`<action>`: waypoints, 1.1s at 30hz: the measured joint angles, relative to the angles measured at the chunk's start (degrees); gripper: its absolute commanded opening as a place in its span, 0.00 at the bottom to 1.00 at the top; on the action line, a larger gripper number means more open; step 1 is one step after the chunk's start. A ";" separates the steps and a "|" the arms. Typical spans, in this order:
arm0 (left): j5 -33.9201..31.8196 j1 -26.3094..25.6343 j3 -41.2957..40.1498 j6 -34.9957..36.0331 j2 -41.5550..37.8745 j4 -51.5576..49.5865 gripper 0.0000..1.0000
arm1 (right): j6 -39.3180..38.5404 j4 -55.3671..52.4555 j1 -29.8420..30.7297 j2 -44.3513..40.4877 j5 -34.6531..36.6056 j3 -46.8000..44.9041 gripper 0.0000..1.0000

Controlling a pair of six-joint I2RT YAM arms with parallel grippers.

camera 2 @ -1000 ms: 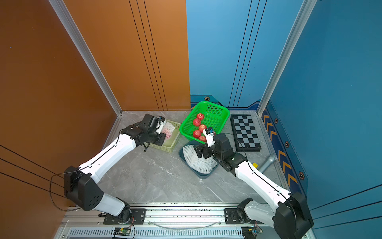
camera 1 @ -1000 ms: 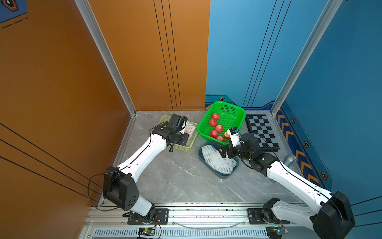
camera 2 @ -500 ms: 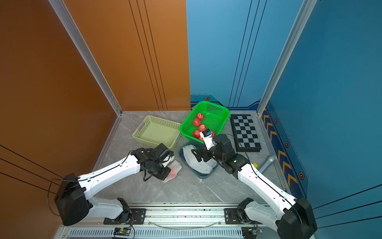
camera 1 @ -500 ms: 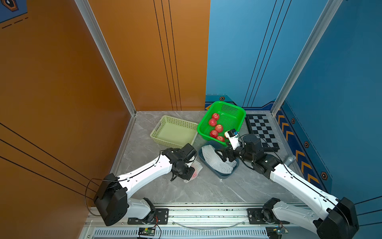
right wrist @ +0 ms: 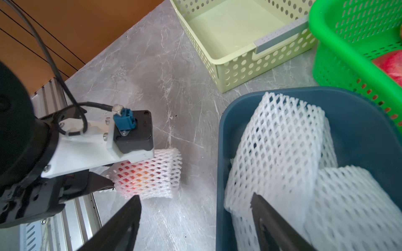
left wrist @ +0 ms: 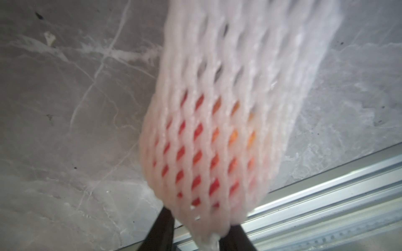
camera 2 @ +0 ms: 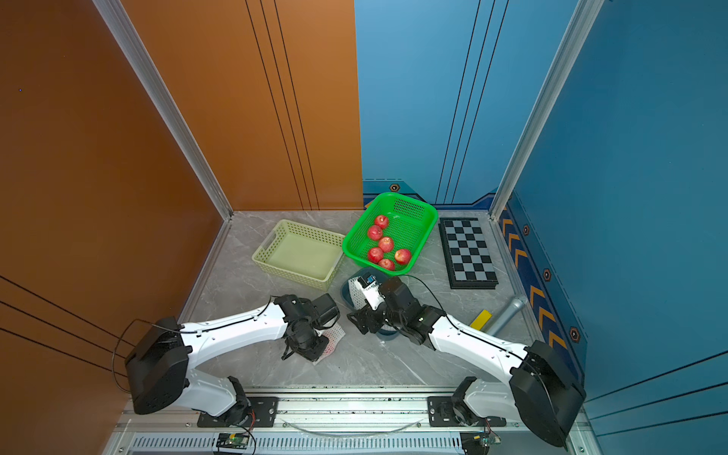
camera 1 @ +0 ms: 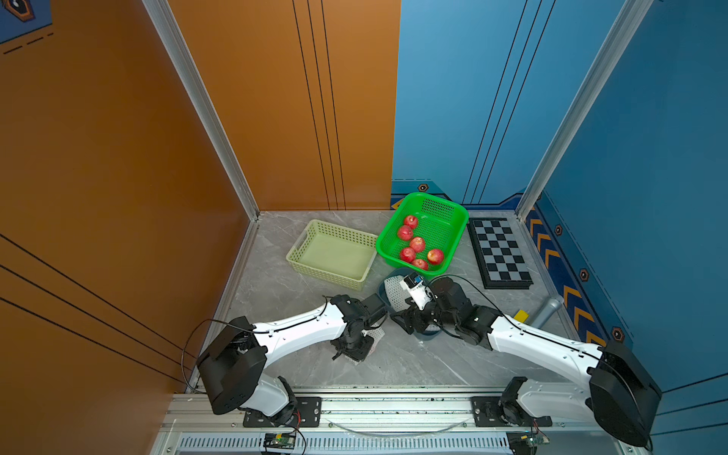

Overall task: Remove foam nets from apples
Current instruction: Place the apple at the center of the board, then remove the foam net from the apple.

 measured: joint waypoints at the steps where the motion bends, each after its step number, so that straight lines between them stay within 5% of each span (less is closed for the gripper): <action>1: -0.13 0.24 -0.09 -0.28 -0.50 0.13 0.51 | 0.00 0.17 0.20 0.15 0.28 0.00 0.79; 5: -0.26 1.70 -0.79 -1.36 -4.37 0.87 0.65 | -0.02 0.57 0.59 0.74 0.33 0.00 0.77; 10: 1.68 4.46 -4.31 -3.56 -9.03 3.96 0.65 | -0.04 0.61 1.36 2.47 0.35 0.00 0.77; 21: 3.37 6.03 -9.77 -9.05 -16.48 7.67 0.48 | -0.76 0.57 2.84 4.20 0.28 1.77 0.70; 26: 4.63 9.40 -10.03 -9.62 -19.17 8.79 0.75 | -1.14 0.46 3.39 4.55 -0.24 2.56 0.66; 33: 5.55 11.30 -10.03 -9.20 -19.63 9.03 0.94 | -1.14 0.42 5.84 7.39 -1.22 4.94 0.59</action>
